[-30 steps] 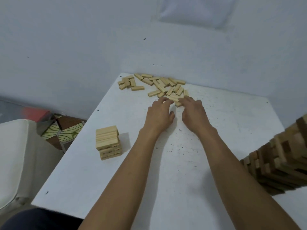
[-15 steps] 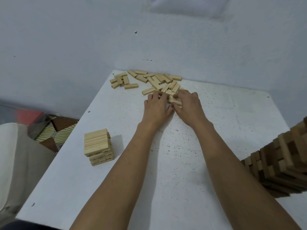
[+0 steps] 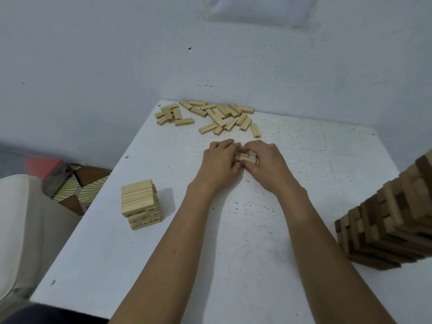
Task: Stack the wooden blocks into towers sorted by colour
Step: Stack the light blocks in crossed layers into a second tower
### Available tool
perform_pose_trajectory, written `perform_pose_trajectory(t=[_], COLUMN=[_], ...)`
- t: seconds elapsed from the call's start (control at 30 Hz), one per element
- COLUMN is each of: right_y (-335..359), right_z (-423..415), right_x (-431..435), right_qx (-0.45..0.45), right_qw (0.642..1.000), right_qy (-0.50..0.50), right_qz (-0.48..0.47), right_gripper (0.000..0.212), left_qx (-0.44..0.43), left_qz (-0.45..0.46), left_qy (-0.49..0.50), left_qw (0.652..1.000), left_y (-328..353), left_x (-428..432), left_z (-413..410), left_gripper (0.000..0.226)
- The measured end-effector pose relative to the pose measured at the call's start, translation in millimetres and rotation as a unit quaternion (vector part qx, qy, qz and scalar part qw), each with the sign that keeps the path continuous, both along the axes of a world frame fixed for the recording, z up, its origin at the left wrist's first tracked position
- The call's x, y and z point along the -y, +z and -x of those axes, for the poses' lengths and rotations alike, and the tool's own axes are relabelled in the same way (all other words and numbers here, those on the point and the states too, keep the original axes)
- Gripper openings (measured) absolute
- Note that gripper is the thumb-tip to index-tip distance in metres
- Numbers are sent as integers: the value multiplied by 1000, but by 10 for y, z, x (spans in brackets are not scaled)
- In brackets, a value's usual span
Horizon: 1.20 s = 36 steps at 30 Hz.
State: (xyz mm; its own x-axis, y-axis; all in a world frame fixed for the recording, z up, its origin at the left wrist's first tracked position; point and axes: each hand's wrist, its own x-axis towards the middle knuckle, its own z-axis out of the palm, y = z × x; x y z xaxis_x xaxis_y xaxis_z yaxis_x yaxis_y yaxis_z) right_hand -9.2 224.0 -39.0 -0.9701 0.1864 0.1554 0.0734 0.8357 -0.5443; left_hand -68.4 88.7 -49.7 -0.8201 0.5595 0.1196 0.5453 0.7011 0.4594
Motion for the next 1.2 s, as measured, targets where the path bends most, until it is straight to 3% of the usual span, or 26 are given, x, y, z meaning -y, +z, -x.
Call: perform_pose_trajectory(t=[0.13,0.57,0.87,1.2], right_y=[26,-8,-15,-52], right_z=[-271,-1221,-1375,-1389], right_x=[112,492,508,563], right_qx=[3,22,4,-9], right_qw=[1000,998,998,998], right_qy=[17,50,63,44], right_qz=[17,14,20,53], right_gripper=[29,35,30,37], left_qx=[3,51,54,62], left_qz=[-38,-29,-58,-95], left_qy=[-3,-39,-50,-36], left_qw=[999,998,996,993], left_y=[5,59,100,81], left_x=[185,687,865,888], left_z=[-290,-1124,-1223,-1259], left_gripper=[48,46,42,43])
